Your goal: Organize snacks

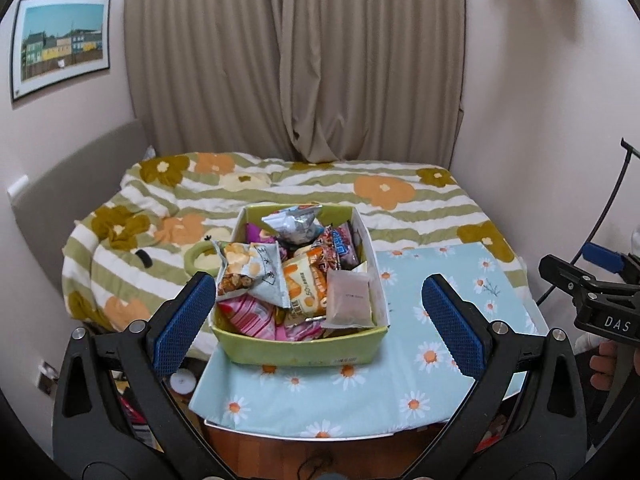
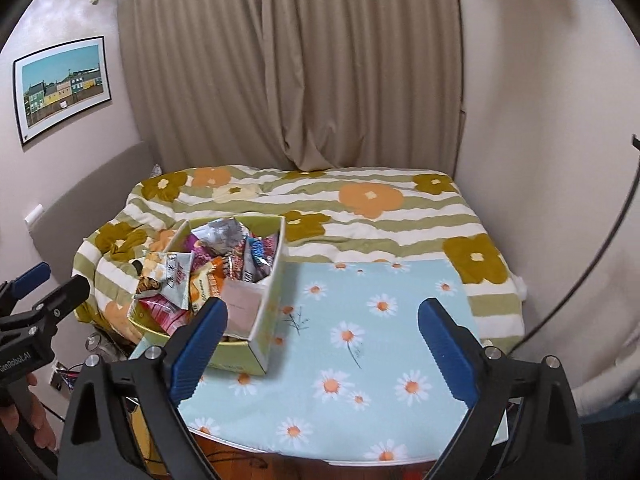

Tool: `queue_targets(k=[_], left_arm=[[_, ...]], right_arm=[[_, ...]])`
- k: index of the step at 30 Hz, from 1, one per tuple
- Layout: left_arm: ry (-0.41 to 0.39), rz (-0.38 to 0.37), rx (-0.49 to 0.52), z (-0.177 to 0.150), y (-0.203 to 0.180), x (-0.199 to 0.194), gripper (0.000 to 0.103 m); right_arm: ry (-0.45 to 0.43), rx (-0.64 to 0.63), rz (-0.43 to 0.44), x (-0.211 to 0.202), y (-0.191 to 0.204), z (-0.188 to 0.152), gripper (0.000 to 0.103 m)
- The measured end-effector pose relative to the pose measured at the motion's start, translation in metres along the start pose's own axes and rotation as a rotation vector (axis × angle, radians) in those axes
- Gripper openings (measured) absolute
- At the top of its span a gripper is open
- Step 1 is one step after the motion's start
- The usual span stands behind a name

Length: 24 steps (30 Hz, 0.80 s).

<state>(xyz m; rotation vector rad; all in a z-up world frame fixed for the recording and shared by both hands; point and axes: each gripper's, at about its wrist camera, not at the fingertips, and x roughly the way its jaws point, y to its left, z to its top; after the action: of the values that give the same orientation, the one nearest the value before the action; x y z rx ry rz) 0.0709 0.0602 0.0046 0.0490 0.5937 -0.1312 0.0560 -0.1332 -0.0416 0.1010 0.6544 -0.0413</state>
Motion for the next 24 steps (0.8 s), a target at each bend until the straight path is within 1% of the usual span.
queue_targets(k=[3, 8, 24], left_arm=[[-0.001, -0.003, 0.004, -0.003, -0.004, -0.002, 0.103], [0.001, -0.004, 0.005, -0.004, -0.005, -0.003, 0.102], [-0.007, -0.018, 0.018, 0.002, -0.008, 0.003, 0.102]], right_arm=[[-0.016, -0.008, -0.032, -0.007, 0.000, -0.004, 0.095], [-0.037, -0.009, -0.057, -0.015, -0.003, -0.004, 0.095], [-0.045, 0.002, -0.076, -0.012, -0.004, -0.003, 0.095]])
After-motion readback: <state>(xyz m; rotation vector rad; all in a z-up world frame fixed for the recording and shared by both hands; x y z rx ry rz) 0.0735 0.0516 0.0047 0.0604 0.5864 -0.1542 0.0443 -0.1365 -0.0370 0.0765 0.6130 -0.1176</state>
